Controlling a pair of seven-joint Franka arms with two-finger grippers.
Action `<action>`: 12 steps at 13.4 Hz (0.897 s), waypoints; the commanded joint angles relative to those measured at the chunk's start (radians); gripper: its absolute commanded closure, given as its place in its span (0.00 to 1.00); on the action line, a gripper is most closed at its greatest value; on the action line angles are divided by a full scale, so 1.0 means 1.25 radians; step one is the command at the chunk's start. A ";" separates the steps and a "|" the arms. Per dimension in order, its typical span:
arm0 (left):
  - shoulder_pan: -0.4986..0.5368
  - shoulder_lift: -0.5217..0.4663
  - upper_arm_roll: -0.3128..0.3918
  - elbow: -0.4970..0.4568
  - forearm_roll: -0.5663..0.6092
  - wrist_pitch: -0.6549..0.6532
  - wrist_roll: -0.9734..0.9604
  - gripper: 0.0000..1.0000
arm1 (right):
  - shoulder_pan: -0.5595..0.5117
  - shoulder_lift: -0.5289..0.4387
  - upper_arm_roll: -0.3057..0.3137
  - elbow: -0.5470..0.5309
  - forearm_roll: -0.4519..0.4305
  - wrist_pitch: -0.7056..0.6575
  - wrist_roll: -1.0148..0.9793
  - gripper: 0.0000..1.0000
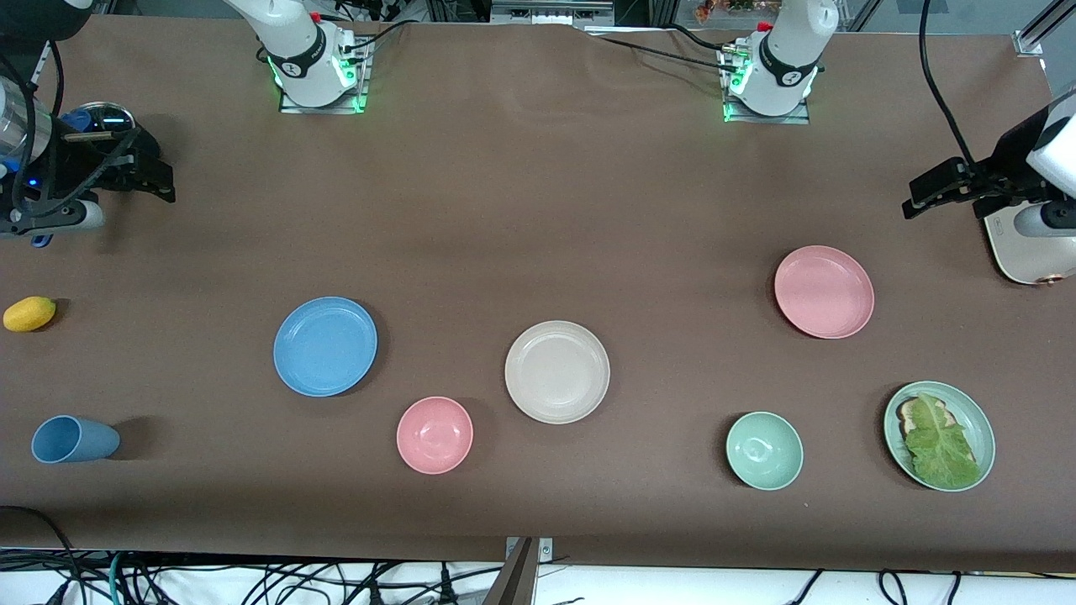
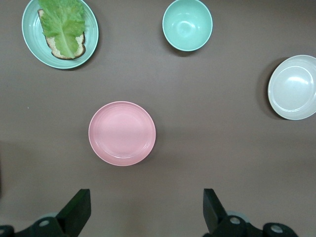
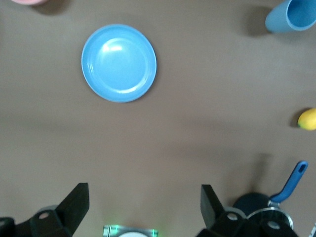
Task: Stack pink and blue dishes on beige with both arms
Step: 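Move the left gripper down toward the rim of the pink plate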
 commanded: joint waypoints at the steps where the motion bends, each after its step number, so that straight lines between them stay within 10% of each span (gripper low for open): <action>1: -0.011 0.057 0.004 0.020 -0.015 -0.001 -0.001 0.00 | 0.020 0.001 0.005 0.014 -0.012 0.029 -0.001 0.00; 12: 0.037 0.268 0.010 0.115 -0.022 0.007 0.000 0.00 | 0.077 0.023 -0.003 0.013 0.011 0.084 0.001 0.00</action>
